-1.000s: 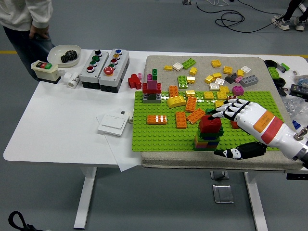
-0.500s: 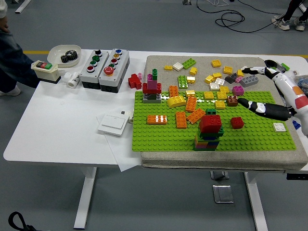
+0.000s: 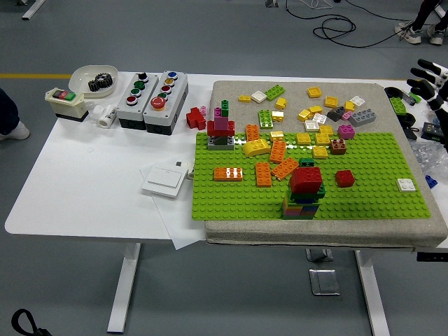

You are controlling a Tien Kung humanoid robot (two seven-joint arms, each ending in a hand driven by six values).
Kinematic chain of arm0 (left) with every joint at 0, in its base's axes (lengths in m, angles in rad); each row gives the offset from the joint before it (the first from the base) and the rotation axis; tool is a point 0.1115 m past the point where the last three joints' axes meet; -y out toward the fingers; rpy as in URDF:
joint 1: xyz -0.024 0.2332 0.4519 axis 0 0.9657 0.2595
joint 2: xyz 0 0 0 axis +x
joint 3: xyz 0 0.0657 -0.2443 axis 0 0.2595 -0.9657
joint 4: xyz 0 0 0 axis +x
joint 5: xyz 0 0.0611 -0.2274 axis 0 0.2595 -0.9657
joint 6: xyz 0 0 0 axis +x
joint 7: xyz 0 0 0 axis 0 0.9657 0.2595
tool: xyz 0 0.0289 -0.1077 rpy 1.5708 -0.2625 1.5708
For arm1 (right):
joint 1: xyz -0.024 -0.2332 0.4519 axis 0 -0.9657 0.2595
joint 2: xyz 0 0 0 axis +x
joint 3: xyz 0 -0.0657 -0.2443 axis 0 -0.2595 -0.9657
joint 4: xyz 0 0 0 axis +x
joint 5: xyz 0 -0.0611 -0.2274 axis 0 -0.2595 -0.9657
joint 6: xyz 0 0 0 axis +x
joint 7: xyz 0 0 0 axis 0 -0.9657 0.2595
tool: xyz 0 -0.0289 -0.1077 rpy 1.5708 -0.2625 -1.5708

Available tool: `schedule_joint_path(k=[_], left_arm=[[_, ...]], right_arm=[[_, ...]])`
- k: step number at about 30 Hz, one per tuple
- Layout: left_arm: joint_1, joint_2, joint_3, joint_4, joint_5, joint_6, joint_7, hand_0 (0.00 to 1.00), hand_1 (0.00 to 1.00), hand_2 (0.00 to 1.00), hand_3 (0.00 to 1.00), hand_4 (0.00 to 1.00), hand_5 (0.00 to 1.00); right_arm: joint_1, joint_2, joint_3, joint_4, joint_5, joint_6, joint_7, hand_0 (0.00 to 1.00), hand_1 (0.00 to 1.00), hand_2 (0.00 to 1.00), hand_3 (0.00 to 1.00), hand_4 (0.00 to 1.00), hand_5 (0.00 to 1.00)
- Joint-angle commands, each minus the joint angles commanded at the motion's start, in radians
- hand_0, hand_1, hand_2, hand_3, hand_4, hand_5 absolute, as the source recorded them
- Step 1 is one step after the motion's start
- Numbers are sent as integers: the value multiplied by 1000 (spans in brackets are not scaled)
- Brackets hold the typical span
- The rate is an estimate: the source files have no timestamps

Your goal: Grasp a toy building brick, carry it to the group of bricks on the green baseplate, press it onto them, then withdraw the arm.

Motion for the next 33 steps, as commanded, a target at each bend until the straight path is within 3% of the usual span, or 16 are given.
schedule_joint_path(k=[2, 6, 11, 26, 33], left_arm=[[1, 1, -2, 0, 4, -1, 1, 667, 698, 712, 587, 671, 661], [2, 0, -2, 0, 5, -2, 1, 669, 698, 712, 587, 670, 660], [2, 2, -2, -1, 5, -2, 1, 667, 698, 711, 586, 672, 662], [1, 0, 0, 0, 3, -1, -1, 668, 698, 712, 587, 671, 662], [1, -1, -1, 0, 4, -2, -1, 667, 698, 712, 587, 671, 662]], right_arm=[[-7, 34, 35, -10, 85, 18, -48, 850, 778, 836, 862, 998, 744], [-27, 106, 79, -37, 260, 9, -101, 846, 774, 806, 839, 998, 754], [-45, 153, 102, -58, 446, 7, -121, 849, 776, 804, 833, 998, 757], [-53, 174, 122, -76, 520, 17, -142, 829, 766, 796, 814, 998, 749], [-54, 174, 119, -81, 545, 18, -157, 789, 744, 780, 779, 998, 802]])
